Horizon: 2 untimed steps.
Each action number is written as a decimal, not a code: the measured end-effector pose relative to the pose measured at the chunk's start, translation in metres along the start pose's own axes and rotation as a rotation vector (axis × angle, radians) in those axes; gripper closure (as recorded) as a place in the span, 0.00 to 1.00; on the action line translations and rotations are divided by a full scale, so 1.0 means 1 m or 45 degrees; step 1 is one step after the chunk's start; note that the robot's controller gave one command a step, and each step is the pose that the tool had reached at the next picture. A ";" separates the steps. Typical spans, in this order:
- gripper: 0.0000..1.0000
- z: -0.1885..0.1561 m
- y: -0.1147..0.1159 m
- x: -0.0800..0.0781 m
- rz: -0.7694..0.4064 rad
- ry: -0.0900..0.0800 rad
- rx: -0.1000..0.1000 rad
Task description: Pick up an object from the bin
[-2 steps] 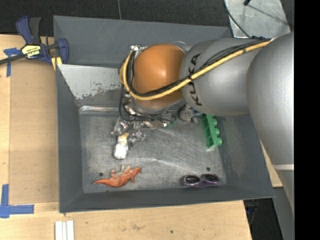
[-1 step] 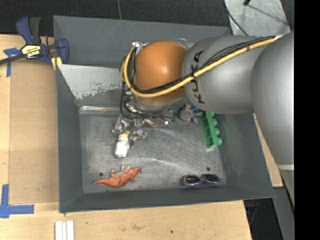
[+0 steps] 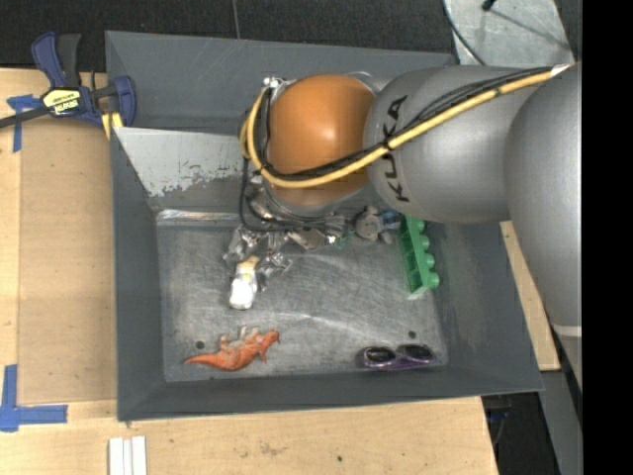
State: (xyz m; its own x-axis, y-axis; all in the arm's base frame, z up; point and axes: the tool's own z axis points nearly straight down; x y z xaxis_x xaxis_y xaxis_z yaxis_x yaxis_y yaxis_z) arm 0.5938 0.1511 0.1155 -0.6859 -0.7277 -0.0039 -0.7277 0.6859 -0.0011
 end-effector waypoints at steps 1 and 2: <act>1.00 -0.009 0.000 -0.001 0.001 -0.002 0.002; 1.00 -0.015 -0.001 -0.001 0.001 -0.002 0.002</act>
Offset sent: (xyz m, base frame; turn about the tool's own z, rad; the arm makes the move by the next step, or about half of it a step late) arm 0.0001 0.0000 0.0084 0.0000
